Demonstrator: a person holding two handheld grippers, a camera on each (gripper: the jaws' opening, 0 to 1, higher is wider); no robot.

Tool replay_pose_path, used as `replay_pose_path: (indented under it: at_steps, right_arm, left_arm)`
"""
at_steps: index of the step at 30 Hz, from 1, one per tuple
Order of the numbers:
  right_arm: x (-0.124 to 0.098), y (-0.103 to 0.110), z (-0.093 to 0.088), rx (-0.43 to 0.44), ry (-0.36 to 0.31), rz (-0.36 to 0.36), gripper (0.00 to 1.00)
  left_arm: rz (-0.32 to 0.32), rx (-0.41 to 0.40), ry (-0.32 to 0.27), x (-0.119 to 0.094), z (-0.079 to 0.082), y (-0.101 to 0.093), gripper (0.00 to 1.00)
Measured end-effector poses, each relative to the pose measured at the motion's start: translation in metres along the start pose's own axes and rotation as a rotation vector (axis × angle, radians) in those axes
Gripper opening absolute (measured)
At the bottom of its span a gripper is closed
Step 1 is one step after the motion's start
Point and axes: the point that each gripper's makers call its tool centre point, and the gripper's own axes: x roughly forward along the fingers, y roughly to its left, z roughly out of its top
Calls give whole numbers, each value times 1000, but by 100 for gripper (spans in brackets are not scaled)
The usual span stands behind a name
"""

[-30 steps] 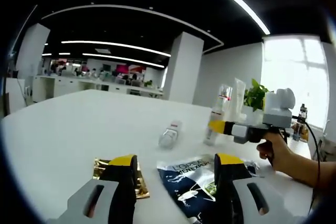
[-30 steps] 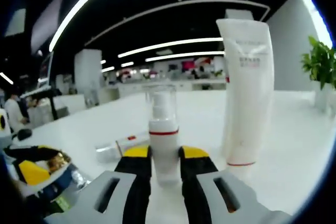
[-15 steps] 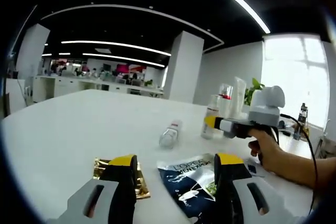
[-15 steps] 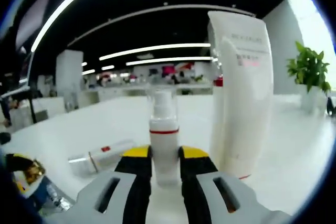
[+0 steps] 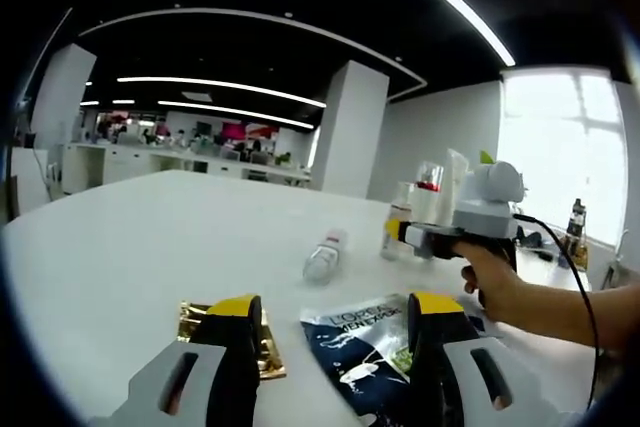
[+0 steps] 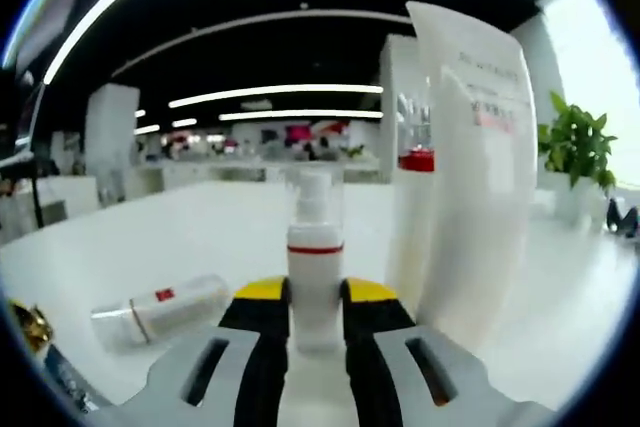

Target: Arrange the skincare products in the storage area until every visible bottle or jar stands upright without overlapping.

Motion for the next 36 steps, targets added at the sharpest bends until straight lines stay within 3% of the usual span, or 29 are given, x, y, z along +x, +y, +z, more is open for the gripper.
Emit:
replay_pose_path:
  at_steps: [18,36]
  right_arm:
    - [11,4,1,41,18,-8,19]
    - [5,14,-4,38,35,10,19]
  left_arm:
    - [-3,3,2,1,-1,0,61]
    - [-2,0,-1,0,-1,0,61]
